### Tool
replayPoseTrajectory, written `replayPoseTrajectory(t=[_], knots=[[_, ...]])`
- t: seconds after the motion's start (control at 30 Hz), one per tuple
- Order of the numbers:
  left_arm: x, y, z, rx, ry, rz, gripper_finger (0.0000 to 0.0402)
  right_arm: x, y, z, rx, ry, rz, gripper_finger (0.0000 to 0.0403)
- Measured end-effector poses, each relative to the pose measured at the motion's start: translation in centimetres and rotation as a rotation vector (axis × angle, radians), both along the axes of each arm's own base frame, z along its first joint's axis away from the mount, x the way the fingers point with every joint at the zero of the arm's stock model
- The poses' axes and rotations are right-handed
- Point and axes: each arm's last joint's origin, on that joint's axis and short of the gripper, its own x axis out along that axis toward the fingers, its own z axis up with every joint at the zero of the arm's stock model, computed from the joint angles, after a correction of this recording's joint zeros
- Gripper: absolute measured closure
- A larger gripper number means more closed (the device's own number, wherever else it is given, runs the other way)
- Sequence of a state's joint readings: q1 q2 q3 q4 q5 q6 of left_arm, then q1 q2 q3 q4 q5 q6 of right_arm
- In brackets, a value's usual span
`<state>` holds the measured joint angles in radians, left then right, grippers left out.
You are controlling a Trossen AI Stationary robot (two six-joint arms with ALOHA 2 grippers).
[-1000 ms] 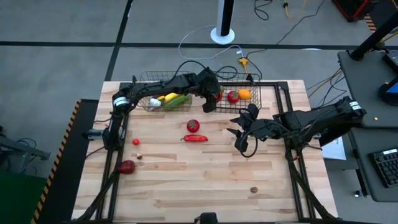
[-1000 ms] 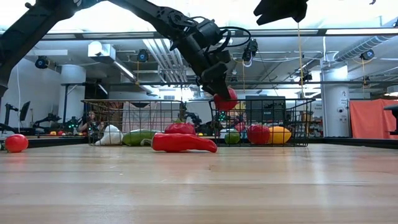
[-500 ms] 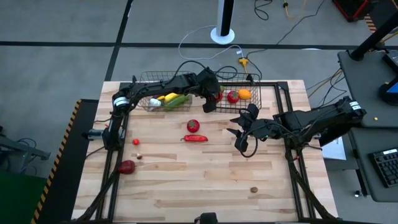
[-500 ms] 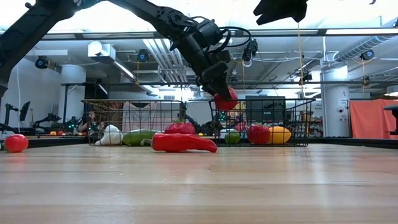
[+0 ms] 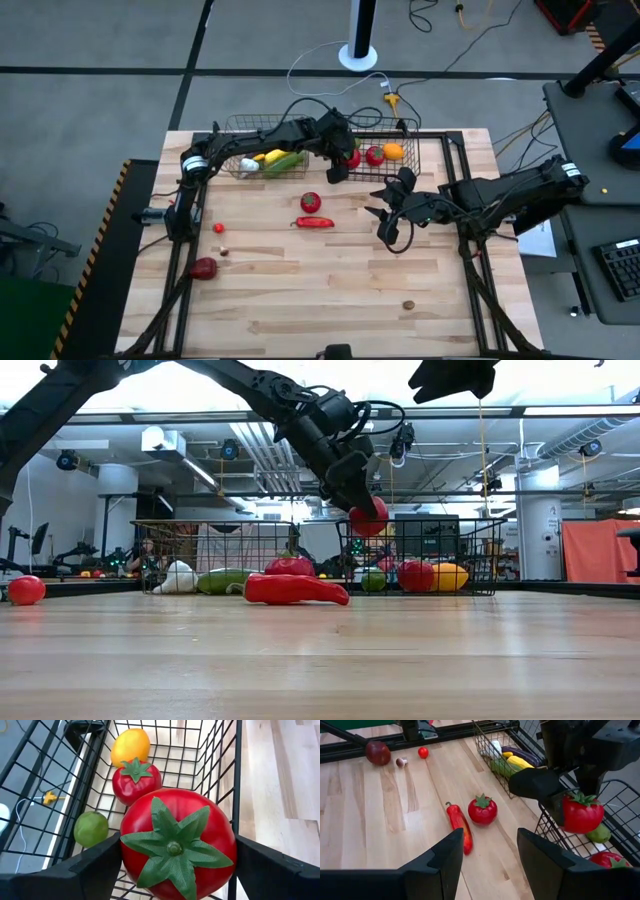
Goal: Sort produce into baskets
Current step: Put the left large red tomato into the right wire basket, then put the brown potato into the left wire basket
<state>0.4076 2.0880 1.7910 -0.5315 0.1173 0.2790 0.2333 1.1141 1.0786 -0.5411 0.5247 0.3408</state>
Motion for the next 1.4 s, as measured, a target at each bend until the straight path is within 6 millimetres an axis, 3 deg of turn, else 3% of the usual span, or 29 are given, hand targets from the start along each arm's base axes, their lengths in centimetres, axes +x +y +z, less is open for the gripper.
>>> replayPoseTrajectory(t=[0.7,1.1,1.4], knots=[[-0.1,0.1,0.0,-0.016,-0.004,0.021,0.007,0.0,0.0,0.0,-0.001,0.001,0.0,0.0225],[-0.2,0.3,0.0,-0.018,0.004,0.027,0.0023,0.0,0.0,0.0,-0.001,0.001,0.0,0.0225],[-0.6,-0.3,3.7,-0.108,-0.012,-0.08,0.002,0.0,0.0,0.0,0.004,-0.001,-0.003,0.0225]])
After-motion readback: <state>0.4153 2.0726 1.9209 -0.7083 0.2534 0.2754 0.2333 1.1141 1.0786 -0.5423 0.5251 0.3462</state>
